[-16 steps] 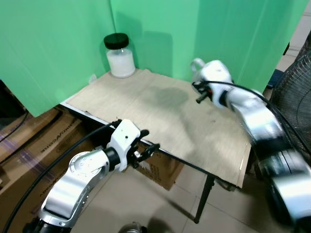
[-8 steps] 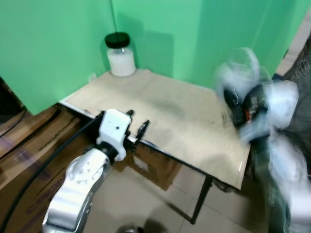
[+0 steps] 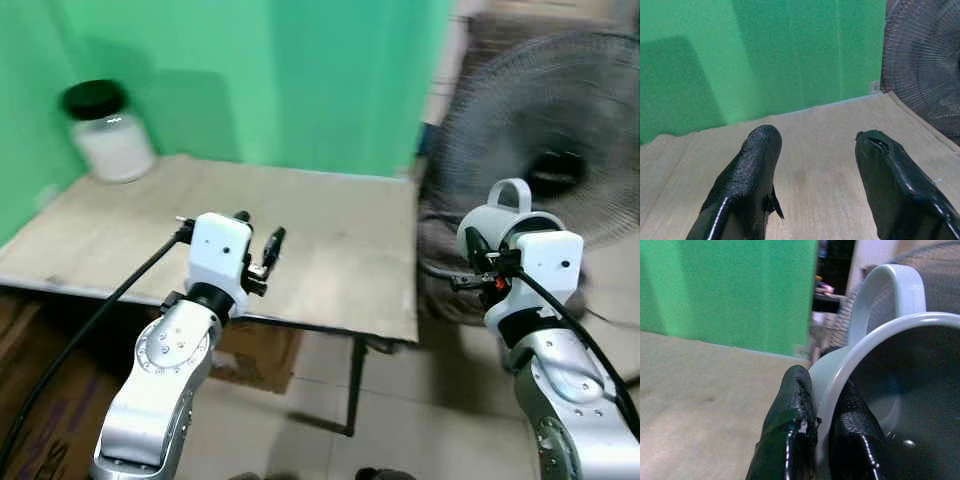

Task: Setting the table

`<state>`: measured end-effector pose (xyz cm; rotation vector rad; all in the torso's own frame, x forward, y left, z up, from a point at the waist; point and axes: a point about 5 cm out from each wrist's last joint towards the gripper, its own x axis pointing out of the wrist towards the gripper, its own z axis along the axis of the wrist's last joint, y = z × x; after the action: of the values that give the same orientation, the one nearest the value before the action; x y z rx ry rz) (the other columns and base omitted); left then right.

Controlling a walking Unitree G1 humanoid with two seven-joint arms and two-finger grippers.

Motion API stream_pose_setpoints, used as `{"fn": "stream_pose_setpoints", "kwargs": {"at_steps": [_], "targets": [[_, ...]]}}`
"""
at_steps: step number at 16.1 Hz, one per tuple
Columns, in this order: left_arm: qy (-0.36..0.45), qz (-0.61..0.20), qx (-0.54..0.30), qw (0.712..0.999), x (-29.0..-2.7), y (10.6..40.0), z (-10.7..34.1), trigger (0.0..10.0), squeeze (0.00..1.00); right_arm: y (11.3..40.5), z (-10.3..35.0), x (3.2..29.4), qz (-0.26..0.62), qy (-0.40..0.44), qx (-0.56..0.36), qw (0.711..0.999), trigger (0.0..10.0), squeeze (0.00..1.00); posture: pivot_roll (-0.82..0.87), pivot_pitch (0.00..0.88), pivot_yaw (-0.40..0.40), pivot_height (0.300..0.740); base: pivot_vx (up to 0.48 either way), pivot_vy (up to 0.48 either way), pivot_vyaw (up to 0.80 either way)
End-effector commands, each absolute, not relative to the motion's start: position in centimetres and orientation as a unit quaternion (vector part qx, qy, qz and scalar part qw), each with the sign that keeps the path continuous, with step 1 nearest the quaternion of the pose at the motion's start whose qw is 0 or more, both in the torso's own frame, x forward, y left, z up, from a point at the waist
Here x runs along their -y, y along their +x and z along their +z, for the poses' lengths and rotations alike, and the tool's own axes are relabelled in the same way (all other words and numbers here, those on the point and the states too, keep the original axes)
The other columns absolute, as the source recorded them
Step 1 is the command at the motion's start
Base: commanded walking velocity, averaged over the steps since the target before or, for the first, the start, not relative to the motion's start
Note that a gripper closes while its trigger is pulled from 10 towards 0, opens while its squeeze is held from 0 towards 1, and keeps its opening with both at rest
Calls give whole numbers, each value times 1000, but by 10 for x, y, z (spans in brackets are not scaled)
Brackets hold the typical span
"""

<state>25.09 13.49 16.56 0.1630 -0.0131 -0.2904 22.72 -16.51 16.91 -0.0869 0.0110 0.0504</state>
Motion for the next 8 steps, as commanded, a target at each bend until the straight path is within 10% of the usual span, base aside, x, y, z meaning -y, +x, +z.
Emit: {"fn": "stream_pose_setpoints", "kwargs": {"at_steps": [1, 8], "targets": [[83, -139, 8, 987, -136, 250, 167, 10000, 0, 229, 171, 167, 11, -45, -5, 999, 10000, 0, 39, 0, 19, 740, 0, 0, -800], [70, -119, -2, 990, -144, 263, 165, 10000, 0, 243, 180, 161, 24, -57, -13, 998, 10000, 0, 3, 0, 54, 740, 0, 0, -800]]}}
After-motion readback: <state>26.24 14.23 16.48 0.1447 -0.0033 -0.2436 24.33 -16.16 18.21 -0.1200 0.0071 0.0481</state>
